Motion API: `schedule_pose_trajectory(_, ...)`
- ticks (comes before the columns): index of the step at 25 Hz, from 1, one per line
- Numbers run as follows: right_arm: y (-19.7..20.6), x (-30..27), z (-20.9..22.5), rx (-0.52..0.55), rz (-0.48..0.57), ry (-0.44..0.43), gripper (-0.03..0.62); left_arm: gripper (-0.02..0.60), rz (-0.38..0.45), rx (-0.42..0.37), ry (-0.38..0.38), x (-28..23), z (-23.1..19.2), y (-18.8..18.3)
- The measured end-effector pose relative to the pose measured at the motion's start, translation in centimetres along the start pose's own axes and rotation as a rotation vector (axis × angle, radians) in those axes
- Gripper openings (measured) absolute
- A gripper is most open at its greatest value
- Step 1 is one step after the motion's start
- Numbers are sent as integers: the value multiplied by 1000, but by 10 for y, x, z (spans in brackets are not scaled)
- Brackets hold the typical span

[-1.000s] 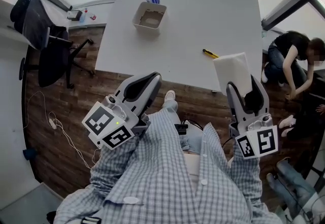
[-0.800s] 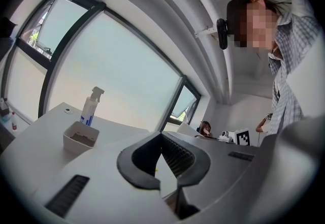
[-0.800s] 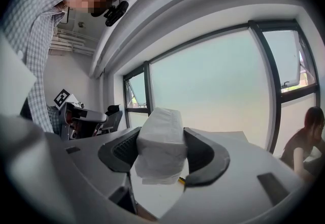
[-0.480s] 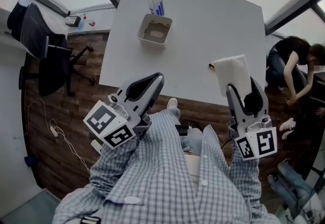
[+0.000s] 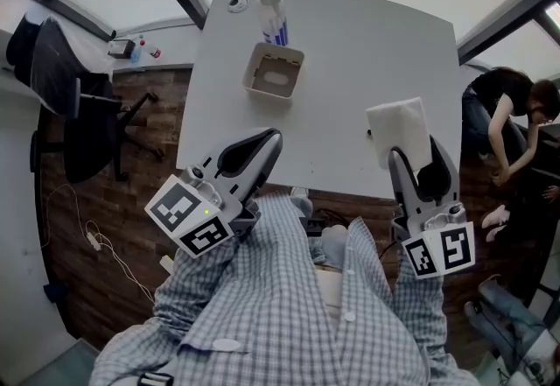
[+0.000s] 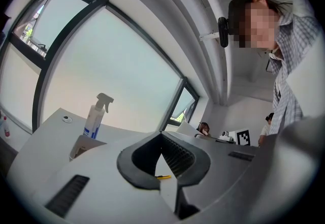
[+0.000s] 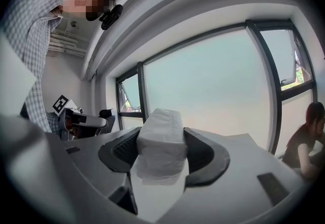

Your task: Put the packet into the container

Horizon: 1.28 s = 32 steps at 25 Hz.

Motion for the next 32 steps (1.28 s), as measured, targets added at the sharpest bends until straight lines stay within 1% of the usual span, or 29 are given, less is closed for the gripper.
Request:
schedule_pose_trajectory(8, 1, -24, 0, -4, -21, 30, 259, 6, -11, 24, 18, -9, -27, -4)
schedule_pose_trajectory(17, 7, -38, 1, 5, -68, 15, 259, 6, -28, 67, 3, -11, -41, 5)
schedule_pose_trajectory(24, 8, -50, 10, -30, -77, -24, 259, 6, -6, 77, -27, -17, -40, 3)
schedule_pose_trajectory(32, 4, -67, 18, -16, -95, -88, 259, 6, 22, 74, -66, -23, -36, -5)
Point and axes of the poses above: the fingertips, and each gripper's own axes: x backward along the fingers, z to its right, y out of its underside, the point moved 5 cm from there along x, backward along the fingers, and after that the axes turned 1 degree about -y, right-handed, at the moved point
